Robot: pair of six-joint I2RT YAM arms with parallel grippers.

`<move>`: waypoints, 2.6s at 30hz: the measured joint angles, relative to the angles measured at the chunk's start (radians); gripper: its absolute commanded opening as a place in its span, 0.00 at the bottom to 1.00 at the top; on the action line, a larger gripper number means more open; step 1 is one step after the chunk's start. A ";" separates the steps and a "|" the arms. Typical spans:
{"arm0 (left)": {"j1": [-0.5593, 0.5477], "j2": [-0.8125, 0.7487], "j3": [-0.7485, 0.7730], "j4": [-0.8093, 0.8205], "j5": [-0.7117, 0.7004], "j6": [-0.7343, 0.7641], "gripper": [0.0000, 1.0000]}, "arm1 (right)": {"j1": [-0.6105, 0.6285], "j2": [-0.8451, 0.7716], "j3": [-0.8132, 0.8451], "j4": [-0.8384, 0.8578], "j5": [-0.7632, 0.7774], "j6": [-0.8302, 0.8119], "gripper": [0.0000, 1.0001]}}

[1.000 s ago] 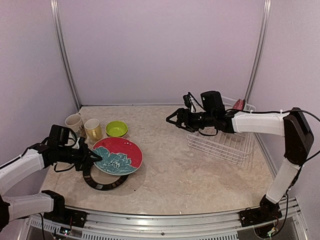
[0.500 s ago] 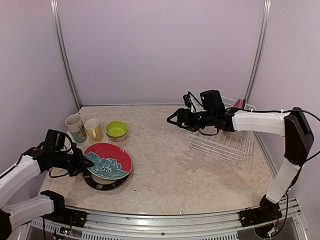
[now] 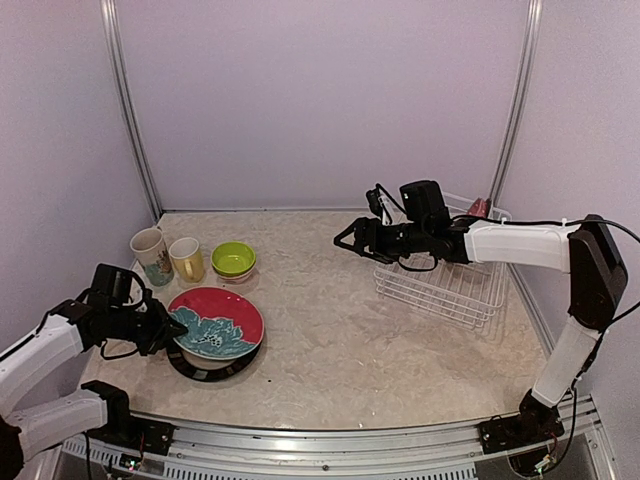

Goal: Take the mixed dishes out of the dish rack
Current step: Place the plate on the plate, then grab the plate from the dish rack.

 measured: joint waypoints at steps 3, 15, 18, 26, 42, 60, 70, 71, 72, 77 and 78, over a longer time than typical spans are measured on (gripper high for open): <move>0.000 0.010 -0.009 -0.009 -0.020 0.000 0.13 | 0.000 0.000 0.000 0.000 0.000 0.000 0.79; 0.000 0.045 -0.029 -0.038 -0.071 -0.002 0.44 | 0.000 0.000 0.000 0.000 -0.001 0.000 0.79; 0.000 0.045 -0.029 -0.047 -0.083 -0.003 0.56 | 0.000 0.000 0.000 0.000 -0.001 0.000 0.79; 0.000 0.074 -0.014 -0.047 -0.098 -0.003 0.83 | 0.000 0.000 0.000 0.000 -0.001 0.000 0.79; 0.000 0.075 0.119 -0.196 -0.291 -0.073 0.98 | -0.002 -0.001 0.000 -0.008 0.017 -0.007 0.79; -0.026 0.114 0.561 -0.056 -0.092 0.169 0.96 | -0.012 -0.053 -0.006 -0.062 0.066 -0.026 0.79; -0.225 0.377 0.827 0.053 -0.079 0.318 0.96 | -0.014 -0.085 -0.008 -0.118 0.113 -0.039 0.79; -0.235 0.391 0.830 0.063 -0.079 0.330 0.96 | -0.015 -0.090 -0.008 -0.129 0.123 -0.043 0.79; -0.243 0.404 0.830 0.072 -0.077 0.344 0.96 | -0.016 -0.094 -0.008 -0.142 0.133 -0.048 0.79; -0.249 0.438 0.822 0.083 -0.081 0.431 0.96 | -0.024 -0.119 -0.005 -0.221 0.211 -0.077 0.79; -0.249 0.438 0.817 0.085 -0.084 0.448 0.96 | -0.026 -0.125 -0.002 -0.240 0.228 -0.083 0.80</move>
